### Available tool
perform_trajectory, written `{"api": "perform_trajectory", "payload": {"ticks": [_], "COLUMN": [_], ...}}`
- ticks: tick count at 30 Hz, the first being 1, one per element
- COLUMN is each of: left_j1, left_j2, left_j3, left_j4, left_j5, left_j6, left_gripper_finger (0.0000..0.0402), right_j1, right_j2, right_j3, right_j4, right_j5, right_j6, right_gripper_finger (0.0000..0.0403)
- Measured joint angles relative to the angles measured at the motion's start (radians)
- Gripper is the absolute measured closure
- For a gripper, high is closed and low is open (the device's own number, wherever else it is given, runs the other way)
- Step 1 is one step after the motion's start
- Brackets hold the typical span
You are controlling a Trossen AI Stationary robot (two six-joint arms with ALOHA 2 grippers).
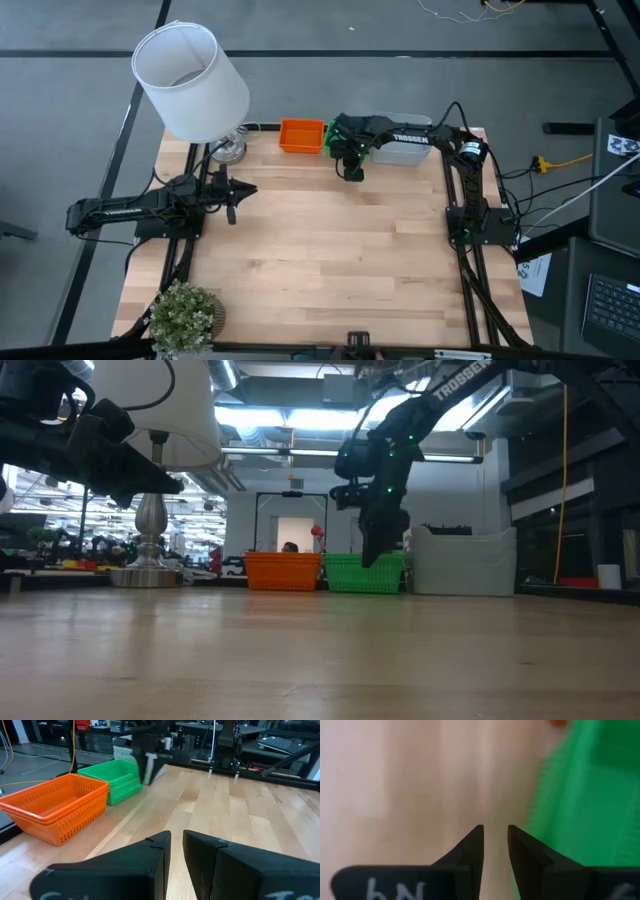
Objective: Stack baskets by color
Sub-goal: Stack the bottom green bin on the top of the stacked green bins
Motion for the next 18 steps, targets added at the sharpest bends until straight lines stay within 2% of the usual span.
{"api": "perform_trajectory", "payload": {"ticks": [7, 10, 14, 18], "left_j1": [0.000, 0.000, 0.000, 0.000], "left_j2": [0.000, 0.000, 0.000, 0.000], "left_j3": [0.000, 0.000, 0.000, 0.000], "left_j4": [0.000, 0.000, 0.000, 0.000], "left_j5": [0.000, 0.000, 0.000, 0.000], "left_j6": [0.000, 0.000, 0.000, 0.000], "left_gripper_finger": [0.0360, 0.0360, 0.0360, 0.0360], "right_j1": [-0.050, -0.071, -0.085, -0.083], "right_j2": [0.000, 0.000, 0.000, 0.000], "right_j3": [-0.005, -0.005, -0.005, -0.005], "right_j4": [0.068, 0.079, 0.091, 0.100], "right_j5": [0.104, 0.089, 0.019, 0.007], "right_j6": [-0.008, -0.024, -0.021, -0.021], "right_gripper_finger": [0.0315, 0.0315, 0.0315, 0.0315]}}
